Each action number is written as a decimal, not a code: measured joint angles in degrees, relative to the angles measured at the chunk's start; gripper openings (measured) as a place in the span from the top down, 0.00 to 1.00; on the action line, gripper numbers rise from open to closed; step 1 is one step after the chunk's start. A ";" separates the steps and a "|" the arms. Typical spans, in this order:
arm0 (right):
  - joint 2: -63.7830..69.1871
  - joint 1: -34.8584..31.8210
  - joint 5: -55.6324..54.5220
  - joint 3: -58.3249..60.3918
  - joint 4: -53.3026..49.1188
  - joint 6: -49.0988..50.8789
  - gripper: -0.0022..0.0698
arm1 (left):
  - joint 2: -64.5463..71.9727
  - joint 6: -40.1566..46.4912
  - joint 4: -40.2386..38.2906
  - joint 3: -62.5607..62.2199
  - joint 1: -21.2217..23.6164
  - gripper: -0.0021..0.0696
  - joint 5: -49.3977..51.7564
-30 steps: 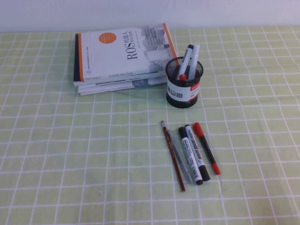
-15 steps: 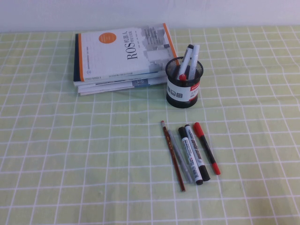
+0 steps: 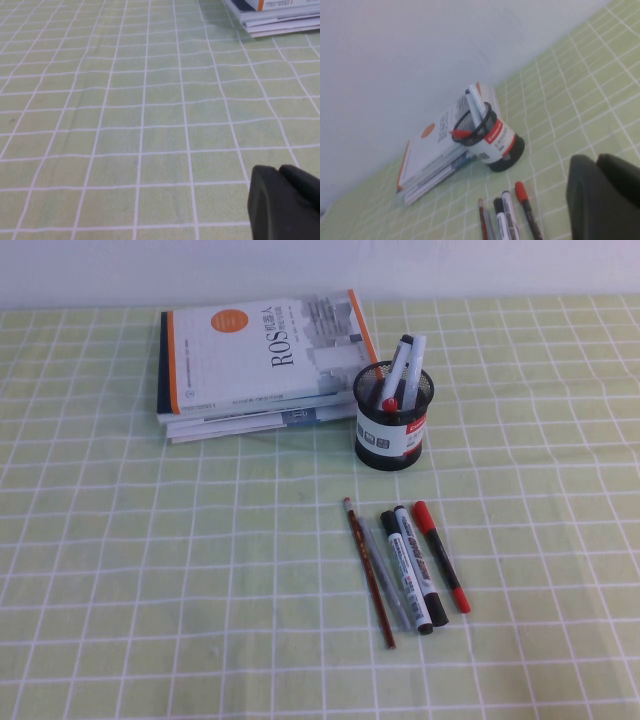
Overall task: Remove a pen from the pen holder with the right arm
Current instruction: 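Take a marker out of the pen holder and lay it on the table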
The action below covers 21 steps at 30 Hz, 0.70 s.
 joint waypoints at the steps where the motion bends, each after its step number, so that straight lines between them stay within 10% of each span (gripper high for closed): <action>1: 2.17 0.00 1.52 -1.87 -0.56 -0.71 0.99 | 0.00 0.00 0.00 0.00 0.00 0.98 0.00; 21: 39.09 3.06 3.03 -22.32 -4.21 -16.46 0.99 | 0.00 0.00 0.00 0.00 0.00 0.98 0.00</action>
